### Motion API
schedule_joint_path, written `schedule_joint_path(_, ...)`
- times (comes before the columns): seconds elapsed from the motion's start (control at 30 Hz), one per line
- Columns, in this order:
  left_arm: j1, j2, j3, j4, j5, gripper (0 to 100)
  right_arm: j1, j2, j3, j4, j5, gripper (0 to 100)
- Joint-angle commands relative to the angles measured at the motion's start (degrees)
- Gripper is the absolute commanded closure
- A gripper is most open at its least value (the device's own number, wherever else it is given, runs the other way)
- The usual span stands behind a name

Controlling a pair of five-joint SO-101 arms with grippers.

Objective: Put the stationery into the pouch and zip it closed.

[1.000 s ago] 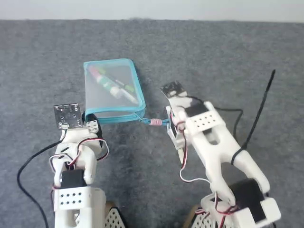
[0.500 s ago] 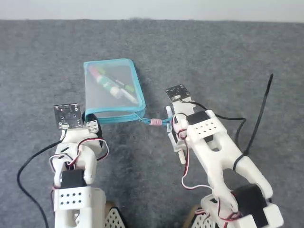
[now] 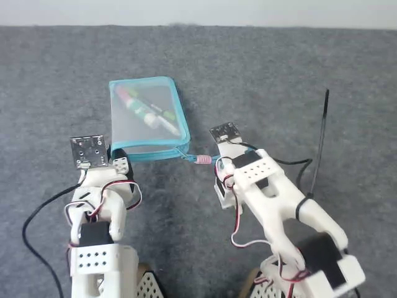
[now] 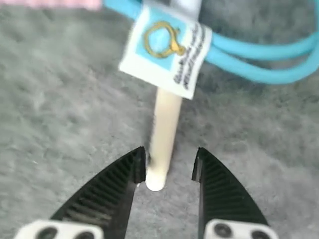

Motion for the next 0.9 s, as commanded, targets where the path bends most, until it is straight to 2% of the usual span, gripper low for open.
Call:
schedule_joint_path(0.0,-0.26,-0.7,-3.38,-2.29,-0.18,99,-0.4,0.84,-0.7,-1.19,-0.62,83.7)
schedule_joint_path(0.27,-0.26,-0.7,-3.38,-2.29,-0.18,99,-0.13,2.77,-0.79,-1.63,-0.18,84.2)
schedule_joint_path(0.43,-0.26,-0.7,-3.47,-2.29,-0.18,99,2.33,3.12,-0.7,-3.56,0.09,94.9)
schedule_joint_path(0.57,-0.26,-0.7,-3.47,-2.29,-0.18,99,4.7,3.12,-0.7,-3.74,2.81,98.0)
schedule_joint_path(0.73,-0.26,-0.7,-3.47,-2.29,-0.18,99,13.93,1.01,-2.55,-2.07,6.07,99.2)
schedule_joint_path(0.87,-0.26,-0.7,-3.56,-2.29,-0.18,99,22.02,-6.46,-3.78,5.58,17.85,99.2)
